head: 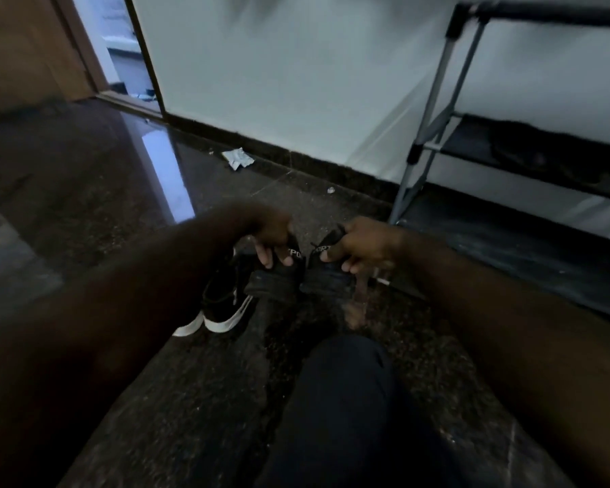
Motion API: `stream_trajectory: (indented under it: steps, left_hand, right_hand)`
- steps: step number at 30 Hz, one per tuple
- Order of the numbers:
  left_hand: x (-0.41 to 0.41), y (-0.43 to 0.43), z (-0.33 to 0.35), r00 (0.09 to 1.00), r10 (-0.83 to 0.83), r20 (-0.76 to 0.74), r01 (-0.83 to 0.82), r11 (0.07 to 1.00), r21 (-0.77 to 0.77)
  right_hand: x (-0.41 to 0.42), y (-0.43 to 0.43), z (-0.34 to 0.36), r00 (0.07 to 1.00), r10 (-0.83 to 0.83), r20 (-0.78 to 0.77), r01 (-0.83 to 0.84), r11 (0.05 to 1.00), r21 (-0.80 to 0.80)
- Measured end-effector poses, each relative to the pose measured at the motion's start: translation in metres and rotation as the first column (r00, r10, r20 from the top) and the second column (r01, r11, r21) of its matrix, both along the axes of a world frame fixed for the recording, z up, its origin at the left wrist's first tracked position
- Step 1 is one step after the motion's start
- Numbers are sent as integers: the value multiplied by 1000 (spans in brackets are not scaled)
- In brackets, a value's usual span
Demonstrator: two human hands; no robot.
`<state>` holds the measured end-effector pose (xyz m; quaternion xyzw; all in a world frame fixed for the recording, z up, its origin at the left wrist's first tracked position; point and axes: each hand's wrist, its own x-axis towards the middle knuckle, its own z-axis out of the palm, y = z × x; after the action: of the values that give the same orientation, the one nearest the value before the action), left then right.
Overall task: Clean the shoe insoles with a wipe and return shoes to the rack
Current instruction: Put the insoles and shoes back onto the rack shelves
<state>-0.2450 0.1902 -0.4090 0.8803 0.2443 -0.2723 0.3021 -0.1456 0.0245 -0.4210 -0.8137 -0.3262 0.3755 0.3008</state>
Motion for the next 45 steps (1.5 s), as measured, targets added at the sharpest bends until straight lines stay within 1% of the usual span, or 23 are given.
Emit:
stream_trajectory:
  steps: [2, 4, 7, 10, 13, 16, 19, 21, 25, 28, 29, 30, 32, 35, 38, 42, 45]
  left_hand:
    - [-3, -17, 36, 999, -20, 38, 20, 1000, 1]
    - [-9, -35, 74, 995, -44, 86, 42, 999, 22]
    - [-17, -58, 134, 990, -88, 109, 79, 993, 84]
    - [-26, -86, 205, 985, -128, 116, 108, 980, 164]
    - [-38, -118, 274, 959, -182, 216, 120, 954, 273]
    - [-49, -157, 335, 886, -253, 390, 100, 923, 371]
    - [-48, -196, 379, 776, -340, 531, 75, 886, 457]
    - [-38, -221, 397, 694, -402, 598, 50, 855, 517]
    - [-1, -263, 414, 541, -530, 652, -1, 776, 631]
    - [34, -293, 409, 406, -663, 629, -122, 643, 756]
    - [48, -302, 402, 357, -689, 630, -176, 613, 770]
    - [66, -315, 393, 310, -698, 645, -207, 613, 762]
    - [97, -336, 374, 246, -689, 682, -232, 641, 732]
    - [151, -369, 348, 178, -706, 686, -223, 650, 727]
    - [195, -393, 326, 112, -718, 687, -221, 656, 722]
    - [241, -410, 293, 53, -728, 684, -271, 649, 711]
    - [266, -415, 271, 25, -742, 669, -302, 633, 713]
  right_hand:
    - [1, -14, 34, 999, 49, -22, -49, 999, 23]
    - [-5, -36, 73, 996, 88, -6, -88, 995, 55]
    - [-14, -71, 131, 985, 146, 90, -155, 983, 100]
    - [-25, -112, 196, 968, 159, 193, -191, 968, 164]
    - [-38, -155, 261, 954, 134, 269, -200, 951, 234]
    - [-52, -197, 321, 921, 74, 383, -189, 944, 270]
    - [-60, -234, 365, 880, -6, 474, -161, 937, 310]
    - [-63, -257, 386, 838, -68, 542, -131, 938, 321]
    - [-47, -298, 415, 753, -215, 621, -18, 938, 347]
    - [-18, -328, 416, 688, -305, 658, 82, 934, 347]
    - [-5, -336, 414, 669, -334, 664, 116, 929, 351]
    - [11, -348, 411, 648, -371, 665, 156, 920, 360]
    - [41, -365, 402, 612, -423, 668, 217, 903, 372]
    - [85, -396, 389, 587, -464, 664, 292, 886, 361]
    - [122, -423, 372, 560, -487, 670, 331, 873, 358]
    - [166, -447, 345, 564, -525, 638, 349, 851, 392]
    - [193, -459, 324, 584, -535, 610, 352, 844, 404]
